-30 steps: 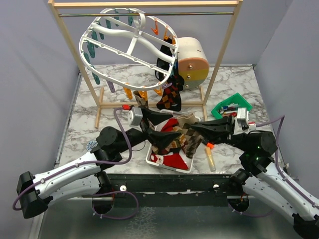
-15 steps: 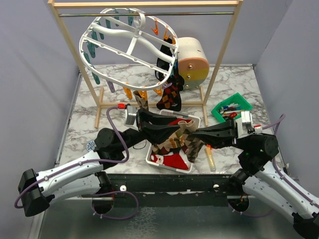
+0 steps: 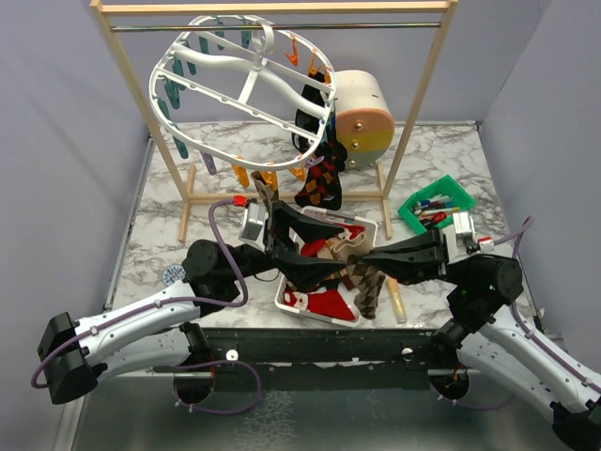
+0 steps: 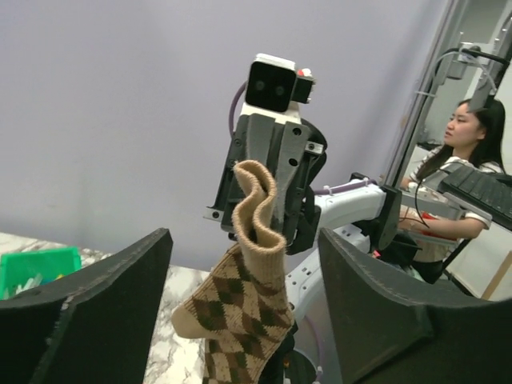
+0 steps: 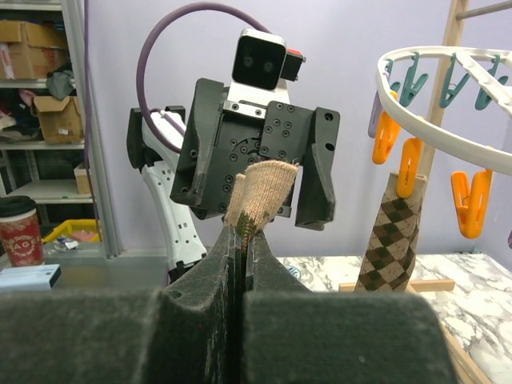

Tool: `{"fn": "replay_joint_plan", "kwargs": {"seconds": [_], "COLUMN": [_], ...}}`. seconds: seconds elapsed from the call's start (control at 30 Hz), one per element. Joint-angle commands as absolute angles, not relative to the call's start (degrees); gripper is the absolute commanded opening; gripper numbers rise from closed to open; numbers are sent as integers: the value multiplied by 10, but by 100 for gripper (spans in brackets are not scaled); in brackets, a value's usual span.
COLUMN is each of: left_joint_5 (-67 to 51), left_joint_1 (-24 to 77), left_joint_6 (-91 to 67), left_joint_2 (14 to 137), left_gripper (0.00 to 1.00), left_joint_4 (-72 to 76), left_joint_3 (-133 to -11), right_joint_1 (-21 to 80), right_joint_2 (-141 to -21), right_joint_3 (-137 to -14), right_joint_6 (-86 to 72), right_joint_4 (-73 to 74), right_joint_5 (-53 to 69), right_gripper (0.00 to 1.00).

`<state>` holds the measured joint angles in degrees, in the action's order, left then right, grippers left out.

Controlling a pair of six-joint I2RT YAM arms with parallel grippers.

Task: Clip the socks to the hanger
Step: Pick up the sock from the bin.

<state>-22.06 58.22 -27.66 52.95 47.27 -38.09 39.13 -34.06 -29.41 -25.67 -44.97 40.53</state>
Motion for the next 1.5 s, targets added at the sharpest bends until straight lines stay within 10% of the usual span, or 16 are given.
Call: {"fn": "replay_joint_plan", "kwargs": {"seconds": [0.0,0.7,1.07,1.27,1.47], "left_joint_5": [-268,-278,-296,-264,-227], "left_joint_1": [584,584,584,584,584], "left_joint_6": [-289,-316,-283,-190,13], "left_joint_2": [540,554,557,522,478], "left_gripper": [68,45,0,0,0], "left_joint_4": [516,522,534,486,285], "left_joint_3": [-384,-382,-361,-344,-390], "right_joint_1": [391,390,390,390,391], "right_joint_2": [-345,-354,-356,-359,-336], "right_joint_3": [-297,-262,-277,-353,-414], "right_joint_6": [-269,-329,-319,-251,-179], "right_joint_4": [-477,-544,-495,-279,-101], "right_joint_5": [424,436,450,467,371], "right_gripper": [0,0,2,52,59]}}
